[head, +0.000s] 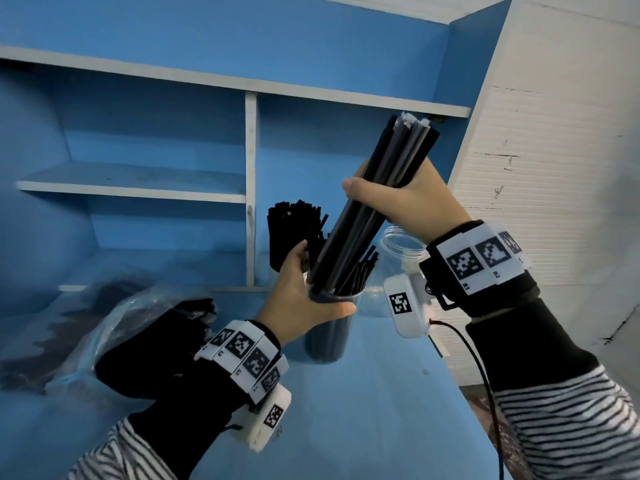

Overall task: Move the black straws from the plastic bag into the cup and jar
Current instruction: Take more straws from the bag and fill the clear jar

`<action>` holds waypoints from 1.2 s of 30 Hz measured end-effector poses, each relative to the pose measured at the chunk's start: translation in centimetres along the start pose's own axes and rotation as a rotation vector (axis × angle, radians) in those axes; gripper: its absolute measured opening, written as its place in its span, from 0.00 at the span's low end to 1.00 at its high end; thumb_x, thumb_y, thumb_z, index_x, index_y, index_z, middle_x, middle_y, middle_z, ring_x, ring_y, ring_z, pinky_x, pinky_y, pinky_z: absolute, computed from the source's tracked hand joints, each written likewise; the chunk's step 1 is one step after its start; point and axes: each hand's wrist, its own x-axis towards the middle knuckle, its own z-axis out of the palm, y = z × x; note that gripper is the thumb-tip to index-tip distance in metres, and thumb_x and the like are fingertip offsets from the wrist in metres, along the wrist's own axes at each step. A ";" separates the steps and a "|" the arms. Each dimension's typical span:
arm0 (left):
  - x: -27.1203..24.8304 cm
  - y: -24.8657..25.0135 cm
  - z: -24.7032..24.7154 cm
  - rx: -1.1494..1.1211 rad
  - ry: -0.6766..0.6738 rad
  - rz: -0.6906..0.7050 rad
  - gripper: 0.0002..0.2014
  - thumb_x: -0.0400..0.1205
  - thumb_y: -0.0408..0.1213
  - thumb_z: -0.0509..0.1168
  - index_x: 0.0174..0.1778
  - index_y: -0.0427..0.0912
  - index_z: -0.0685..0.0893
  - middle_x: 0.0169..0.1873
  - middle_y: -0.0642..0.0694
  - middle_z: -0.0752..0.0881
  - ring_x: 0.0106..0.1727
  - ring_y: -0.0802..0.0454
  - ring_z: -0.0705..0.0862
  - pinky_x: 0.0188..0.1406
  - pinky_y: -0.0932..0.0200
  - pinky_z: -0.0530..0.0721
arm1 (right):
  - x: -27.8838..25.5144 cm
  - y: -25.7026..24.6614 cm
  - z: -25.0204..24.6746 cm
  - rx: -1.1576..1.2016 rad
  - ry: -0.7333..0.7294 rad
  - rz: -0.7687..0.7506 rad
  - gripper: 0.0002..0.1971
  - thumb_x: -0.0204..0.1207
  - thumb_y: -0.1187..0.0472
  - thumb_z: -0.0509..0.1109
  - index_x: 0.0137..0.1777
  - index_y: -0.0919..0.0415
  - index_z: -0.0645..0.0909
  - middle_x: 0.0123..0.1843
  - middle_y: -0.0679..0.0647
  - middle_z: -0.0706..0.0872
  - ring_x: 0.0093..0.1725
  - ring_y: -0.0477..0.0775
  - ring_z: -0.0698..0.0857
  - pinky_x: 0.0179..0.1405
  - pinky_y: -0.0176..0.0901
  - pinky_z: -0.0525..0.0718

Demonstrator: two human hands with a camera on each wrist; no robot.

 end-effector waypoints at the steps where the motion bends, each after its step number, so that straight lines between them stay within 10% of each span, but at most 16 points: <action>1: 0.3 -0.3 0.1 0.032 -0.017 -0.017 0.51 0.56 0.52 0.83 0.73 0.58 0.62 0.65 0.61 0.78 0.67 0.63 0.78 0.71 0.54 0.77 | 0.1 0.3 -0.1 -0.001 0.016 0.007 0.13 0.73 0.58 0.76 0.45 0.71 0.83 0.36 0.53 0.87 0.34 0.43 0.85 0.33 0.32 0.80; 5: 1.0 -1.0 0.3 0.081 -0.027 -0.067 0.37 0.60 0.51 0.82 0.65 0.57 0.75 0.55 0.63 0.86 0.58 0.63 0.84 0.61 0.55 0.84 | 0.7 1.7 -0.4 -0.055 0.066 0.025 0.17 0.74 0.57 0.76 0.46 0.74 0.81 0.43 0.65 0.87 0.37 0.52 0.86 0.36 0.38 0.83; 12: 1.6 -2.0 0.0 0.043 -0.044 -0.089 0.42 0.55 0.56 0.82 0.66 0.56 0.76 0.58 0.61 0.86 0.60 0.62 0.84 0.64 0.50 0.84 | 1.0 3.3 0.6 -0.091 0.053 0.057 0.20 0.74 0.59 0.73 0.46 0.81 0.76 0.46 0.76 0.82 0.45 0.72 0.83 0.43 0.59 0.84; 22: 1.7 -2.5 0.3 0.029 -0.032 -0.083 0.45 0.56 0.57 0.82 0.70 0.57 0.74 0.60 0.61 0.85 0.62 0.61 0.84 0.65 0.49 0.83 | 0.6 4.1 2.0 -0.189 -0.083 0.108 0.21 0.73 0.55 0.74 0.47 0.77 0.79 0.44 0.69 0.86 0.43 0.62 0.86 0.40 0.51 0.85; 26: 1.7 -2.6 0.2 0.034 -0.038 -0.081 0.50 0.54 0.60 0.81 0.74 0.56 0.71 0.63 0.60 0.84 0.64 0.61 0.82 0.67 0.49 0.82 | -0.5 6.2 3.4 -0.279 -0.175 0.165 0.19 0.68 0.41 0.76 0.37 0.57 0.79 0.38 0.53 0.84 0.44 0.54 0.85 0.46 0.50 0.85; 30: 1.7 -2.5 0.1 0.063 -0.046 -0.070 0.49 0.55 0.61 0.80 0.73 0.56 0.71 0.63 0.60 0.83 0.65 0.60 0.81 0.67 0.48 0.82 | -1.4 7.0 3.3 -0.367 -0.161 0.169 0.32 0.53 0.22 0.71 0.51 0.41 0.78 0.56 0.48 0.78 0.64 0.54 0.72 0.66 0.48 0.71; 36: 1.6 -2.2 0.1 0.117 -0.044 -0.065 0.48 0.55 0.63 0.79 0.73 0.56 0.72 0.63 0.60 0.83 0.65 0.59 0.81 0.68 0.49 0.81 | -2.3 4.5 2.2 0.055 0.111 -0.075 0.34 0.74 0.54 0.76 0.77 0.53 0.66 0.67 0.49 0.76 0.60 0.46 0.82 0.58 0.38 0.83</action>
